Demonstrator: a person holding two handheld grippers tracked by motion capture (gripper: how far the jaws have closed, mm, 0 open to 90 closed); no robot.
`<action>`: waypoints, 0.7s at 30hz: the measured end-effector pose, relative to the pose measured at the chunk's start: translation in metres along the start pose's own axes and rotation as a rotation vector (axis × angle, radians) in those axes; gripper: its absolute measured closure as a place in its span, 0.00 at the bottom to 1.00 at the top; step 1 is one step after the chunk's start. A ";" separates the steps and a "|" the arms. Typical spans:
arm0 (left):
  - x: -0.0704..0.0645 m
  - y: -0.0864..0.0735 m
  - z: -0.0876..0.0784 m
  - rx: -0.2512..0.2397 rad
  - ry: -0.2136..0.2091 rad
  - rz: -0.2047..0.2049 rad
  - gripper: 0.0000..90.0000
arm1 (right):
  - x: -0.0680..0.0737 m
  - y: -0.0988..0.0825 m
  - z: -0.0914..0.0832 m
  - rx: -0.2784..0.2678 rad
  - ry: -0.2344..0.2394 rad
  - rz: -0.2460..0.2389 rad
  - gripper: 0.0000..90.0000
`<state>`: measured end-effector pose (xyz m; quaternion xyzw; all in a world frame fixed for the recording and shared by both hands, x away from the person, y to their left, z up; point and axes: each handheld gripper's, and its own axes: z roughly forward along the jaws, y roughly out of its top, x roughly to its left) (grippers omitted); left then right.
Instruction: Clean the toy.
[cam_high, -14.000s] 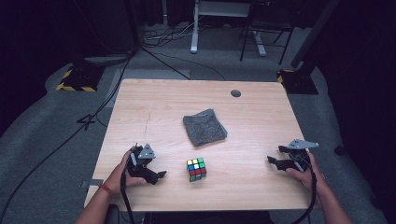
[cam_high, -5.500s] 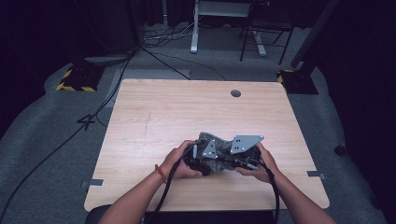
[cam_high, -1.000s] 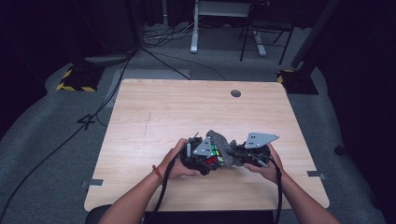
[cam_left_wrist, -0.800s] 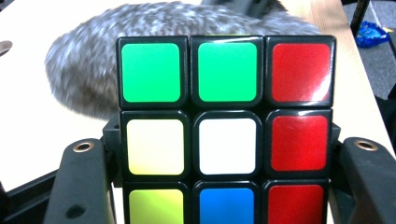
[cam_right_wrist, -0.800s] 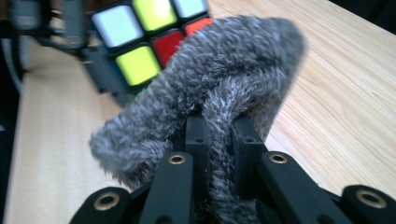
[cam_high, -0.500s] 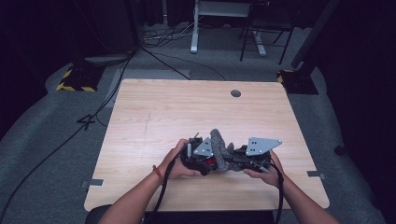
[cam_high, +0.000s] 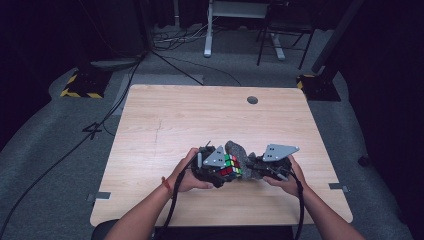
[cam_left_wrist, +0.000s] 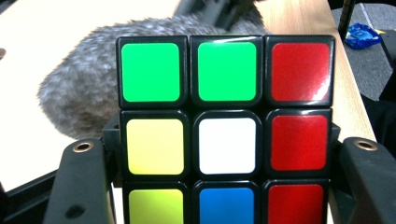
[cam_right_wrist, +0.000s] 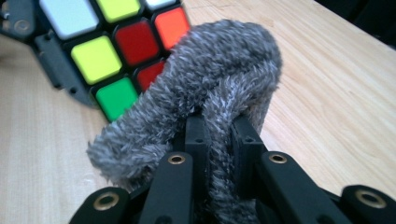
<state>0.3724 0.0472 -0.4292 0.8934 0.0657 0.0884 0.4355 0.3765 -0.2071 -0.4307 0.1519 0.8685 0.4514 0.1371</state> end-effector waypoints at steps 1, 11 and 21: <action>0.000 0.000 0.000 0.007 0.007 0.006 0.37 | 0.001 0.001 0.000 -0.002 -0.003 -0.002 0.89; 0.002 -0.004 0.010 0.047 -0.002 -0.002 0.37 | 0.020 0.015 -0.010 -0.069 0.064 -0.071 0.89; -0.007 -0.003 0.021 0.080 -0.038 0.015 0.37 | 0.019 0.023 -0.005 -0.086 0.002 -0.087 0.89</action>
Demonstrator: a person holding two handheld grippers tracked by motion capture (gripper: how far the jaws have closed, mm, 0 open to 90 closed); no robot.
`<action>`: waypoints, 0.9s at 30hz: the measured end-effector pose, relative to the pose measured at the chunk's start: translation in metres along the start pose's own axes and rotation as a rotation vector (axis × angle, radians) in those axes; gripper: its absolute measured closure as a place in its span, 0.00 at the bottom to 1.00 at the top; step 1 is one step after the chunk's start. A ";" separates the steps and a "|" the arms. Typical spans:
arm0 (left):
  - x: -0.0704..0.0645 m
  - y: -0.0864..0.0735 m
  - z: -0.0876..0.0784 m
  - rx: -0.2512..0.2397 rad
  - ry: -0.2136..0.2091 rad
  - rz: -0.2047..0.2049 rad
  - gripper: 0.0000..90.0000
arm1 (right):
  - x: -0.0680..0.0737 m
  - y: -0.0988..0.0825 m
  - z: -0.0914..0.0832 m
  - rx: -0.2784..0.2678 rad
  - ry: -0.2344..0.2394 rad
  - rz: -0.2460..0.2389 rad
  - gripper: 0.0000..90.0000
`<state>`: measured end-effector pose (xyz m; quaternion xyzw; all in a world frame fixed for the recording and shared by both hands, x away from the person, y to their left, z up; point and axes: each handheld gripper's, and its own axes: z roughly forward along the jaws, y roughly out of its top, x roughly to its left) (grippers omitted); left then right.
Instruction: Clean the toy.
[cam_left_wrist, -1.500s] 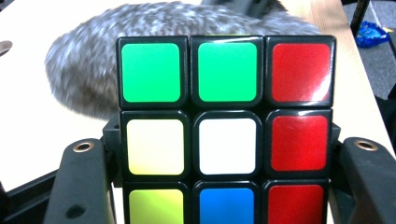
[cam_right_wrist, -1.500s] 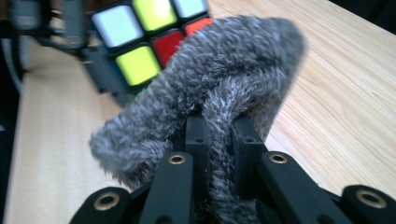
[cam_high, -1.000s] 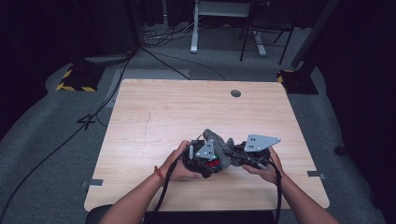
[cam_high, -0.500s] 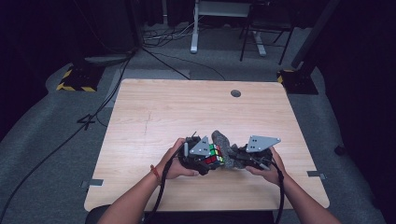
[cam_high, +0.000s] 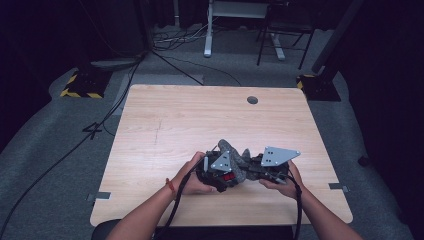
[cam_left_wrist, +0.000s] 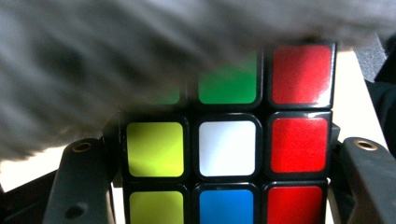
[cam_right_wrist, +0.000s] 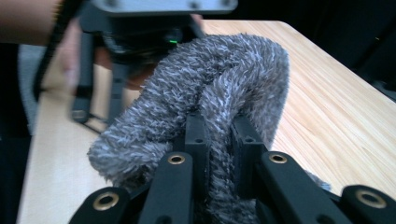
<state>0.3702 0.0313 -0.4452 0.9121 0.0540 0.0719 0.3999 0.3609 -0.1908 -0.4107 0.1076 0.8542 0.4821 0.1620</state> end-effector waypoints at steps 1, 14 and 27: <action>-0.001 0.001 -0.002 0.000 -0.002 0.008 0.37 | -0.004 -0.003 0.001 0.016 -0.003 0.014 0.89; 0.002 0.002 -0.020 -0.056 0.033 0.001 0.37 | -0.012 -0.024 0.000 0.090 0.014 0.071 0.89; 0.001 0.002 -0.004 -0.009 0.030 0.000 0.37 | 0.004 0.004 -0.004 -0.009 0.027 -0.005 0.89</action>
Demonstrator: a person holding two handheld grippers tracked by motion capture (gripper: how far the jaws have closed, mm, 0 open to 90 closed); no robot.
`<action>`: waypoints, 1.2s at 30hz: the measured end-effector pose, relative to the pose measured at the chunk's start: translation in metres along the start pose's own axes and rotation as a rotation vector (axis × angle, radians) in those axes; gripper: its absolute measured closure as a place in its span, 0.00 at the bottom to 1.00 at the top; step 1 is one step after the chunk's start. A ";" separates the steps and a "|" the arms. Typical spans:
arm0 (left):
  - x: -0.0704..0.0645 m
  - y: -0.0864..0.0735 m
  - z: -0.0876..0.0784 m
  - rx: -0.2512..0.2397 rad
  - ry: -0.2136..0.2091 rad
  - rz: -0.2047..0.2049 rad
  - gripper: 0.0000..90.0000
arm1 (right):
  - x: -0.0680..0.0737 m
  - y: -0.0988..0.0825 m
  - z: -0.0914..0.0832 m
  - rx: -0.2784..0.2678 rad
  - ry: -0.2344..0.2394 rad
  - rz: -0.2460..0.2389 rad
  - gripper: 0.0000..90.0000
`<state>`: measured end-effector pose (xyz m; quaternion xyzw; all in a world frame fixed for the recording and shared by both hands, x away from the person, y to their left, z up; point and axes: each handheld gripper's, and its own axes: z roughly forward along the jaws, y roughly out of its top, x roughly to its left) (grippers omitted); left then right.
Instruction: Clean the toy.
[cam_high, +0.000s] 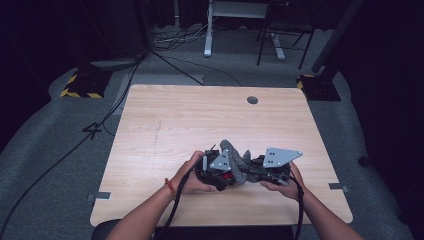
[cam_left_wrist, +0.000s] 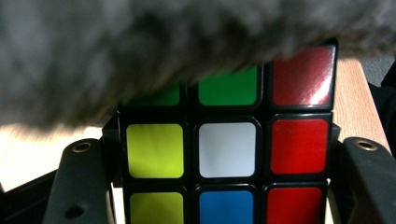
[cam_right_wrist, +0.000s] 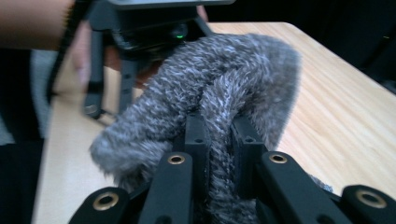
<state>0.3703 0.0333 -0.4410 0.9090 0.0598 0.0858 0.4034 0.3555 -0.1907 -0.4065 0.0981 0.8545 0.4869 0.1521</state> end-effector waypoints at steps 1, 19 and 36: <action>0.000 0.000 -0.001 -0.008 -0.007 -0.005 0.37 | -0.002 -0.001 0.001 0.014 -0.022 -0.002 0.89; -0.003 0.003 0.000 0.000 0.006 0.015 0.37 | 0.000 0.004 0.002 -0.014 0.003 0.023 0.89; 0.005 0.002 -0.025 -0.136 0.034 -0.028 0.37 | -0.027 -0.034 -0.004 0.048 -0.001 0.183 0.89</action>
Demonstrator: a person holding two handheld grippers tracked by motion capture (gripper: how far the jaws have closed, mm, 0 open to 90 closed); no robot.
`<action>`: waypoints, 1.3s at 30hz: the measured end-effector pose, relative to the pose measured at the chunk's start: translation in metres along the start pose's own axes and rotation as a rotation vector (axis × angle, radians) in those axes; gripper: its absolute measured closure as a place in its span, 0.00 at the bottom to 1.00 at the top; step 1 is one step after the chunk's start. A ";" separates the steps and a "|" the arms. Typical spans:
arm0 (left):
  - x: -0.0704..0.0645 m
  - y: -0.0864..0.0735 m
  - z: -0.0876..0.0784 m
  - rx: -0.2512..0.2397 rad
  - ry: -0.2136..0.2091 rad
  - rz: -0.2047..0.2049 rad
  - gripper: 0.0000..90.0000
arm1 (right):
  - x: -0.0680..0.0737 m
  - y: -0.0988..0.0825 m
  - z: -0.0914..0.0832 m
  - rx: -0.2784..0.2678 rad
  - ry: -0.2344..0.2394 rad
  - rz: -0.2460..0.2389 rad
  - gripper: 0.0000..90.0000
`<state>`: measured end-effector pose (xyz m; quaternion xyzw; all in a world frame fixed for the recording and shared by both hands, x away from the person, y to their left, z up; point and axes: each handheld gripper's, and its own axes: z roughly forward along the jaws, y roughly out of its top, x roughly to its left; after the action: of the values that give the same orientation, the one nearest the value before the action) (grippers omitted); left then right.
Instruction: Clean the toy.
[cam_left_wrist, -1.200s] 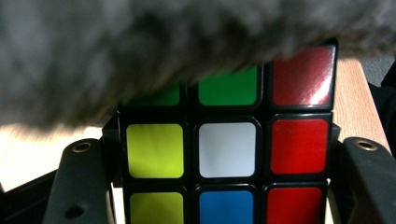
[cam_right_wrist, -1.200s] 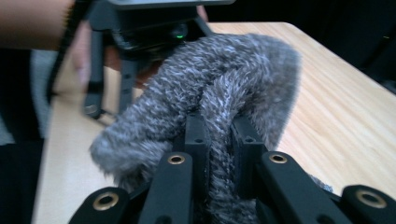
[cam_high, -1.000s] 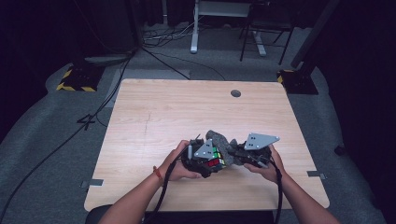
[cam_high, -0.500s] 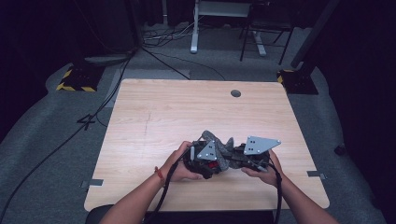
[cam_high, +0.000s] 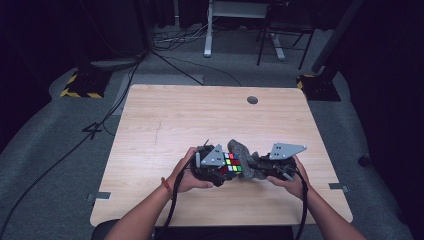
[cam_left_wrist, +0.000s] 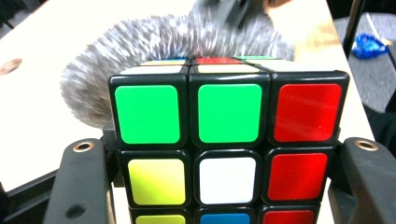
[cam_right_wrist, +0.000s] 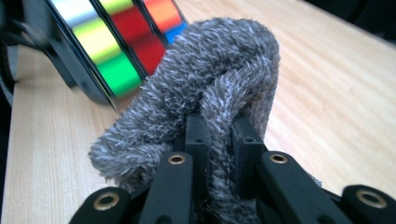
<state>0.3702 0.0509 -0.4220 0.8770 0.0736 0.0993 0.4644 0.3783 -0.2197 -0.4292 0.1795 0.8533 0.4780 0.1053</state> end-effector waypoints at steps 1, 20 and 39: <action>0.000 0.000 0.000 0.000 0.000 0.000 0.37 | 0.000 0.000 0.000 0.000 0.000 0.000 0.89; -0.001 0.000 -0.001 -0.028 -0.005 -0.001 0.37 | 0.018 0.014 -0.002 -0.102 0.044 -0.037 0.89; -0.003 0.001 -0.001 -0.063 -0.007 0.023 0.37 | 0.017 0.010 0.007 -0.031 0.059 -0.048 0.90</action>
<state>0.3672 0.0508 -0.4212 0.8631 0.0586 0.1041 0.4906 0.3676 -0.2024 -0.4242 0.1430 0.8527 0.4935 0.0942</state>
